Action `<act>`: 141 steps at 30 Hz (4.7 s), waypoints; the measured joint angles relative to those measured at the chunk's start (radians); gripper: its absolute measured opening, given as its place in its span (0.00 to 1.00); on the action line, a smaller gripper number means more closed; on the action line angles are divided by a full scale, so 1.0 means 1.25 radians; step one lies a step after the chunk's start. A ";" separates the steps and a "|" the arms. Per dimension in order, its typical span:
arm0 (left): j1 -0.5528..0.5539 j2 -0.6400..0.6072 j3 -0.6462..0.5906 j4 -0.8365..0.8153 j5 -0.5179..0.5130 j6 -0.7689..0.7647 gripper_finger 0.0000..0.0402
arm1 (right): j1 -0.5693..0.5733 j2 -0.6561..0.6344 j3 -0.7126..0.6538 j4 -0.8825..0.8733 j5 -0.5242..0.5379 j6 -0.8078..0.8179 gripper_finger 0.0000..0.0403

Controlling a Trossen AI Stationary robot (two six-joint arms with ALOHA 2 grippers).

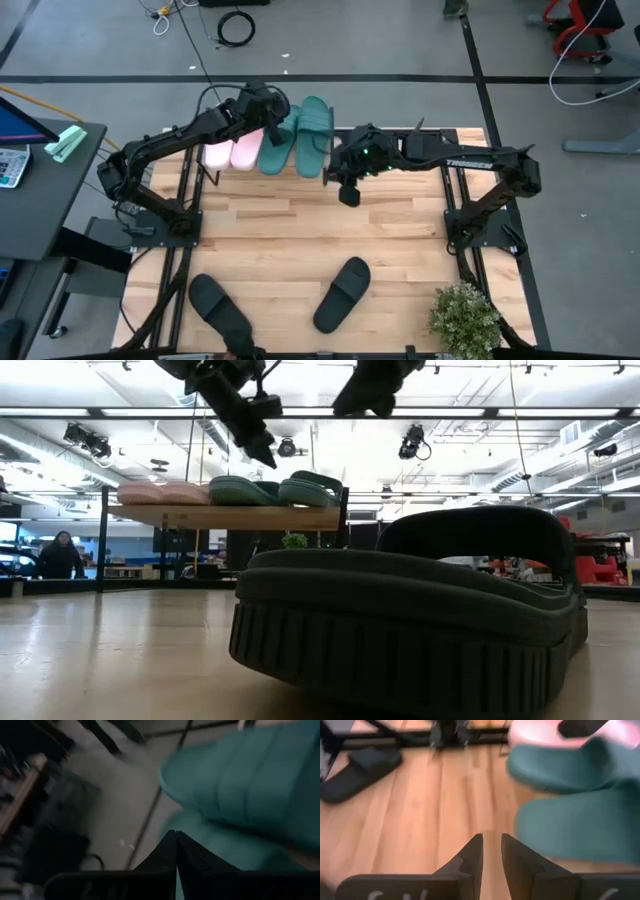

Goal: Pick and place slides into the shelf
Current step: Put the left black slide under the shelf

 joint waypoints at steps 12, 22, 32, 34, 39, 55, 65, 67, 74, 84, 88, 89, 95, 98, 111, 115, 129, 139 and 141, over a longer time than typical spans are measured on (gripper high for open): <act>-0.129 -0.106 0.001 -0.312 0.000 -0.243 0.03 | 0.074 0.033 0.001 -0.071 0.042 0.054 0.18; -0.314 -0.128 0.000 -0.516 0.036 -0.546 0.08 | 0.132 0.031 0.001 -0.102 0.052 0.143 0.13; -0.639 -0.121 0.000 -0.511 0.118 -0.790 0.04 | 0.213 0.035 0.001 -0.098 0.127 0.142 0.13; -0.712 -0.116 0.000 -0.509 0.118 -0.874 0.03 | 0.229 0.035 0.001 -0.097 0.161 0.142 0.13; -0.868 -0.065 0.000 -0.499 0.116 -1.088 0.02 | 0.260 0.036 0.001 -0.093 0.215 0.143 0.13; -1.054 0.167 0.000 -0.542 0.442 -1.399 0.35 | 0.314 0.036 -0.038 -0.070 0.248 0.219 0.13; -1.120 0.218 0.000 -0.683 0.443 -1.704 0.40 | 0.329 0.036 -0.222 0.049 0.268 0.287 0.13; -1.128 0.229 0.000 -0.701 0.443 -1.719 0.39 | 0.328 0.036 -0.242 0.047 0.269 0.303 0.13; -1.133 0.265 0.000 -0.684 0.443 -1.749 0.35 | 0.328 0.034 -0.245 0.047 0.267 0.304 0.13; -1.136 0.328 0.001 -0.782 0.449 -1.749 0.33 | 0.328 0.032 -0.235 0.062 0.267 0.303 0.13; -1.135 0.339 0.002 -0.811 0.451 -1.750 0.33 | 0.328 0.032 -0.235 0.063 0.267 0.303 0.13; -1.135 0.339 0.001 -0.816 0.448 -1.750 0.32 | 0.328 0.032 -0.235 0.063 0.267 0.303 0.13; -1.136 0.339 0.000 -0.833 0.446 -1.731 0.18 | 0.328 0.032 -0.235 0.063 0.267 0.302 0.13; -1.136 0.339 0.000 -0.840 0.435 -1.705 0.05 | 0.328 0.032 -0.235 0.063 0.267 0.302 0.13; -1.089 0.340 -0.001 -0.943 0.112 -1.433 0.03 | 0.328 0.032 -0.235 0.064 0.267 0.274 0.13; -1.060 0.330 -0.002 -0.965 -0.055 -1.413 0.03 | 0.326 0.032 -0.235 0.068 0.267 0.260 0.13; -0.860 0.319 -0.002 -0.948 -0.290 -1.182 0.03 | 0.309 0.032 -0.234 0.078 0.273 0.260 0.13; -0.809 0.319 -0.002 -0.837 -0.370 -1.166 0.03 | 0.309 0.032 -0.234 0.071 0.272 0.259 0.13; -0.810 0.319 -0.002 -0.770 -0.377 -1.118 0.03 | 0.309 0.032 -0.234 0.072 0.273 0.256 0.13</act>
